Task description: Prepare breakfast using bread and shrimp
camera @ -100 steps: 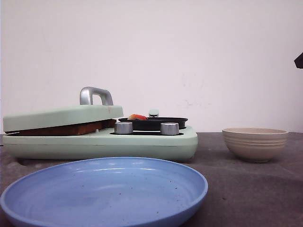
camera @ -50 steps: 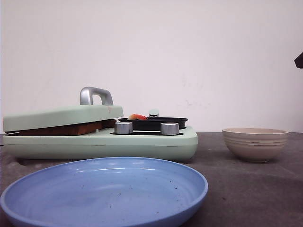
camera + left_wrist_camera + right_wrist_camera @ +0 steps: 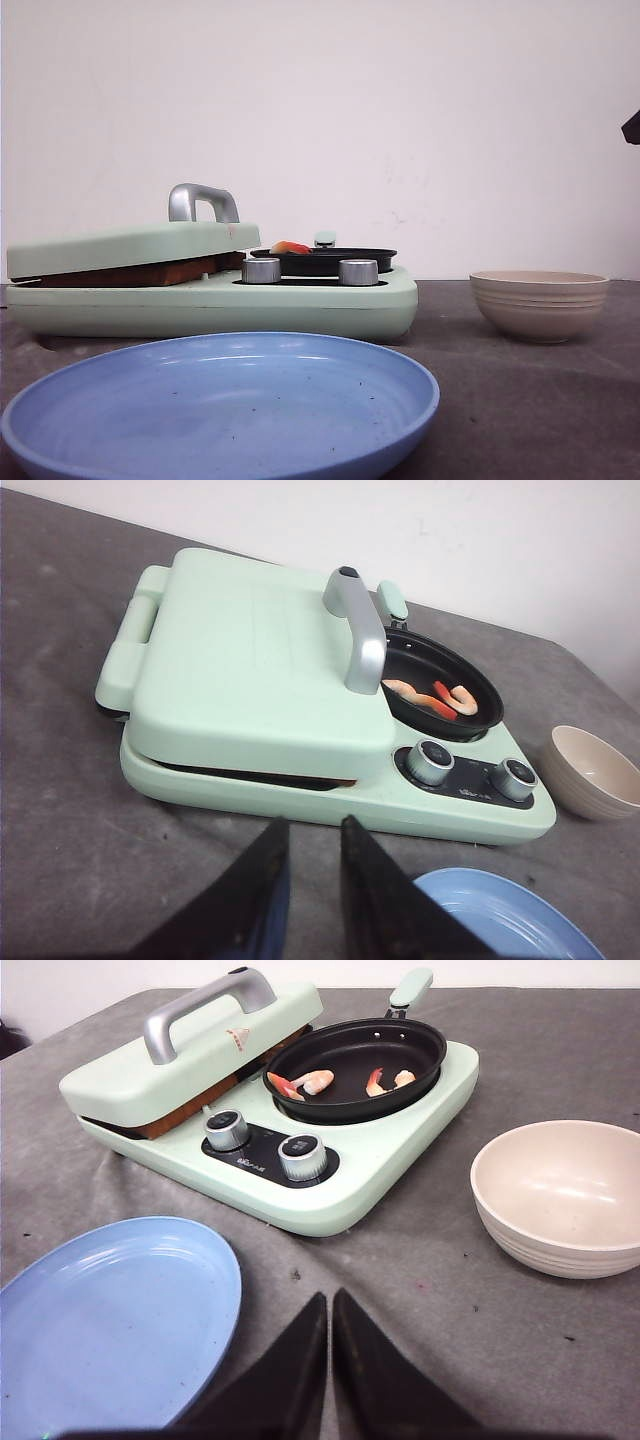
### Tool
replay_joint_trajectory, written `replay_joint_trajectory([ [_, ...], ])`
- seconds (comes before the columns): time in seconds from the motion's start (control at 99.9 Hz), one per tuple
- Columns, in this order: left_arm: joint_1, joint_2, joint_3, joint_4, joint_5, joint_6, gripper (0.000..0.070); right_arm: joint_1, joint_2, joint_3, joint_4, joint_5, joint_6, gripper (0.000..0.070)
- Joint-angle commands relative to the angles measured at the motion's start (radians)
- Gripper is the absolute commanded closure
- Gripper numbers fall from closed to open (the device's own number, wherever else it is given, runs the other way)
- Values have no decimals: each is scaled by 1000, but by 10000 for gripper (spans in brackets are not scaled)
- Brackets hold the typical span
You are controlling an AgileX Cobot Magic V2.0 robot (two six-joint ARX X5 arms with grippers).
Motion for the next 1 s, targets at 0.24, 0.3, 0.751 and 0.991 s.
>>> replay_joint_trajectory([
  [0.24,128,-95,-149,296,-49,292,674,6,0,1,13,1,16,700],
  [0.3,161,-95,-179,335,-46,316,674,6,-1,1,13,0,16,700],
  [0.751,254,-95,-332,279,-63,318,672,6,-4,1,26,1,16,700],
  [0.991,254,-94,-332,280,-21,314,673,6,-3,1,32,1,16,700],
])
